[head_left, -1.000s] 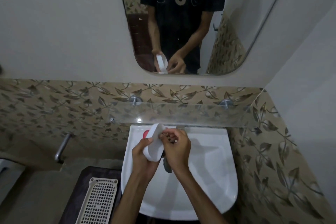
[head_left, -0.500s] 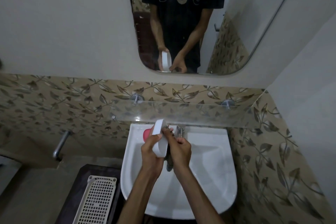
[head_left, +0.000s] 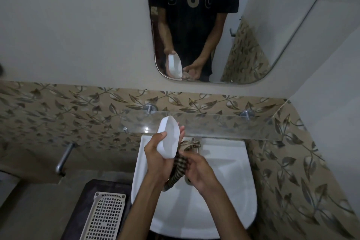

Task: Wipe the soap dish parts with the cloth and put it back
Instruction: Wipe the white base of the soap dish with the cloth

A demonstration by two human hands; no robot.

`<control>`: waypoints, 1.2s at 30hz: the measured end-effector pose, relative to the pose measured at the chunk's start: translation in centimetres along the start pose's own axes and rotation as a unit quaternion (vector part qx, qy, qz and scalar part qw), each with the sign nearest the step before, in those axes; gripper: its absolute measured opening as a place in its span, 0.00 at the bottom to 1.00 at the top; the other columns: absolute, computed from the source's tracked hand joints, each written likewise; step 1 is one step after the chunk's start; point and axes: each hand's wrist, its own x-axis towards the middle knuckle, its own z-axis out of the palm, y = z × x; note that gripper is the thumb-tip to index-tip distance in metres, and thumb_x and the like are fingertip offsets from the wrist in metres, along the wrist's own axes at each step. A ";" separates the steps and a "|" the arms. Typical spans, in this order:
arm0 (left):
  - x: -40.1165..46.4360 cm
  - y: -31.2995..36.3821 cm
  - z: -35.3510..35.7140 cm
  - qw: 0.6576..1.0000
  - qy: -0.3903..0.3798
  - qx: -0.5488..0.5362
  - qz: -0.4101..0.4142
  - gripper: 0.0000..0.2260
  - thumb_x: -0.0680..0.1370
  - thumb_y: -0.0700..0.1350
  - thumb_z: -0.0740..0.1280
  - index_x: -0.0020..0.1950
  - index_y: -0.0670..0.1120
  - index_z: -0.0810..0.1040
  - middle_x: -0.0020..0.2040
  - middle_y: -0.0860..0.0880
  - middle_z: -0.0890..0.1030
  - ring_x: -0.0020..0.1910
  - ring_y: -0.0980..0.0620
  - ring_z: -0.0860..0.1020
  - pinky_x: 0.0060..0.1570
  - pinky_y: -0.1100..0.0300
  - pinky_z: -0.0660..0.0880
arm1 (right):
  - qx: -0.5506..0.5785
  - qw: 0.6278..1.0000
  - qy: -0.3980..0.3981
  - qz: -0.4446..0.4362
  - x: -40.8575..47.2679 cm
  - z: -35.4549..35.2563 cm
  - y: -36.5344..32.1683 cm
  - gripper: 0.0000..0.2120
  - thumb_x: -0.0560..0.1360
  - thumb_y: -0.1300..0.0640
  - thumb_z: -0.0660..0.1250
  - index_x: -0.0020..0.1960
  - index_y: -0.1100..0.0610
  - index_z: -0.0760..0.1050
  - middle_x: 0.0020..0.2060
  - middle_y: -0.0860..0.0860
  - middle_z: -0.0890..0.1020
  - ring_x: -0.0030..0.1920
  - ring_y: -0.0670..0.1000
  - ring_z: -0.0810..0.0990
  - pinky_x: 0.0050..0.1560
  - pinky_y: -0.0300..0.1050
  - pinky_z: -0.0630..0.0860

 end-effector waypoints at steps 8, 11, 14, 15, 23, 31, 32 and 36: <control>-0.2 1.7 -2.7 0.996 0.046 0.075 0.023 0.41 0.64 0.53 0.75 0.76 0.42 0.73 0.64 0.35 0.82 0.58 0.34 0.80 0.57 0.42 0.78 | 0.075 0.992 0.101 -0.020 -0.7 0.7 -0.5 0.20 0.68 0.55 0.83 0.54 0.66 0.87 0.49 0.62 0.88 0.47 0.59 0.88 0.48 0.51 0.83; -0.6 2.0 -3.0 0.996 0.050 0.075 0.026 0.41 0.64 0.53 0.75 0.76 0.42 0.74 0.63 0.34 0.83 0.56 0.37 0.82 0.50 0.47 0.82 | 0.144 0.985 0.086 0.028 -0.6 0.9 -1.1 0.10 0.71 0.58 0.79 0.46 0.65 0.86 0.41 0.63 0.84 0.39 0.58 0.83 0.44 0.47 0.81; -0.7 1.9 -3.0 0.996 0.048 0.071 0.027 0.39 0.64 0.52 0.75 0.74 0.41 0.75 0.62 0.33 0.83 0.51 0.40 0.85 0.47 0.50 0.83 | 0.199 0.976 0.068 0.060 -0.7 0.7 -1.9 0.14 0.68 0.59 0.78 0.50 0.67 0.85 0.42 0.61 0.87 0.39 0.57 0.86 0.44 0.49 0.85; -0.7 1.9 -3.0 0.996 0.048 0.072 0.025 0.39 0.64 0.52 0.75 0.74 0.41 0.75 0.63 0.32 0.82 0.51 0.41 0.85 0.48 0.50 0.83 | 0.206 0.974 0.065 0.061 -0.7 0.7 -2.0 0.17 0.68 0.58 0.78 0.53 0.68 0.85 0.45 0.61 0.88 0.42 0.58 0.88 0.47 0.51 0.85; -0.3 2.1 -2.8 0.995 0.035 0.092 0.015 0.41 0.64 0.52 0.75 0.77 0.43 0.73 0.67 0.32 0.81 0.62 0.36 0.79 0.57 0.45 0.79 | 0.177 0.984 0.035 0.003 -1.6 1.0 -1.5 0.23 0.69 0.57 0.78 0.61 0.66 0.83 0.49 0.61 0.87 0.54 0.60 0.84 0.69 0.60 0.76; 0.0 2.5 -1.4 0.995 -0.050 0.086 0.000 0.30 0.62 0.50 0.80 0.61 0.38 0.84 0.53 0.36 0.80 0.49 0.39 0.79 0.46 0.49 0.76 | -0.276 0.876 0.091 -0.386 -1.9 3.2 -1.4 0.05 0.77 0.53 0.74 0.46 0.53 0.87 0.41 0.50 0.87 0.43 0.50 0.85 0.46 0.51 0.83; 0.1 2.5 -1.0 0.994 -0.070 0.089 0.000 0.25 0.63 0.49 0.78 0.58 0.40 0.86 0.49 0.38 0.82 0.46 0.42 0.81 0.43 0.51 0.78 | -0.344 0.836 0.106 -0.414 -1.6 3.5 -1.4 0.07 0.76 0.50 0.73 0.48 0.53 0.87 0.45 0.49 0.86 0.46 0.50 0.84 0.47 0.52 0.82; 0.2 2.8 0.2 0.992 -0.084 0.089 0.022 0.21 0.65 0.48 0.72 0.56 0.41 0.88 0.47 0.40 0.84 0.43 0.45 0.82 0.42 0.51 0.77 | -0.450 0.745 0.173 -0.461 -0.3 3.4 -2.5 0.12 0.78 0.46 0.71 0.56 0.51 0.87 0.58 0.51 0.80 0.59 0.49 0.76 0.57 0.50 0.80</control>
